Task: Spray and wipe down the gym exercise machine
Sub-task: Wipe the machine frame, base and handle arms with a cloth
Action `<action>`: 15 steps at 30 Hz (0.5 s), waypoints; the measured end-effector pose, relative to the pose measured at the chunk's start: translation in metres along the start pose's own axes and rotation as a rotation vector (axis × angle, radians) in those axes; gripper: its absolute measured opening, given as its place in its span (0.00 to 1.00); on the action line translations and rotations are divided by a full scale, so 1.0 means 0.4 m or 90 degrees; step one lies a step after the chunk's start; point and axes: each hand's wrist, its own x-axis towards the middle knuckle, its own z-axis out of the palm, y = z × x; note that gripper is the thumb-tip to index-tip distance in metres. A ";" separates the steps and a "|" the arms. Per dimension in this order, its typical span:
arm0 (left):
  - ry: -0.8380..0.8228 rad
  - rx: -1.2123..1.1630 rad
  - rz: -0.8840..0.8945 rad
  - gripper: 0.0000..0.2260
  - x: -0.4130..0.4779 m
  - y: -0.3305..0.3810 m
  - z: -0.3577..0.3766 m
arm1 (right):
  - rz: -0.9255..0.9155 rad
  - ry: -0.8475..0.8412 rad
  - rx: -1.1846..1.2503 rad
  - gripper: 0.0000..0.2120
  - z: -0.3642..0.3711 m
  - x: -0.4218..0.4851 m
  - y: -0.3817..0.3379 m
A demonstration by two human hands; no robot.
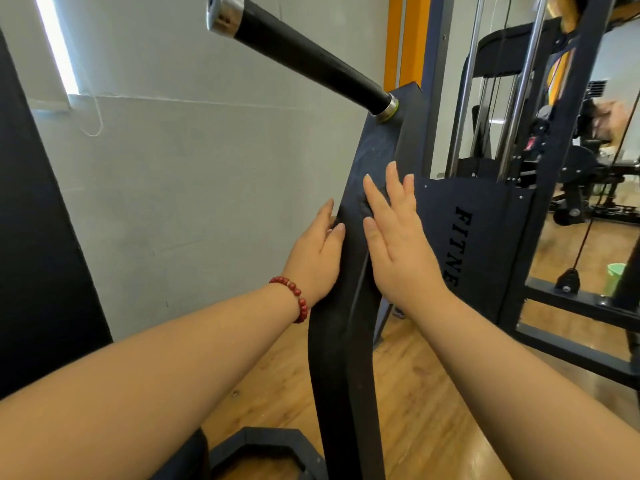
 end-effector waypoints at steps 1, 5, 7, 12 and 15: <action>-0.010 -0.025 -0.013 0.21 -0.006 -0.013 -0.015 | -0.031 -0.013 -0.031 0.22 0.010 -0.030 0.002; -0.103 -0.099 -0.085 0.12 -0.035 -0.065 -0.047 | -0.143 -0.071 -0.165 0.22 -0.014 -0.047 0.003; -0.142 -0.132 -0.131 0.15 -0.042 -0.089 -0.044 | -0.136 -0.090 -0.223 0.21 -0.047 0.013 -0.011; -0.158 -0.419 -0.248 0.14 -0.048 -0.101 -0.032 | -0.147 -0.104 -0.290 0.18 -0.043 0.031 -0.036; -0.188 -0.525 -0.281 0.14 -0.046 -0.110 -0.045 | -0.321 -0.194 -0.368 0.21 -0.035 -0.039 -0.036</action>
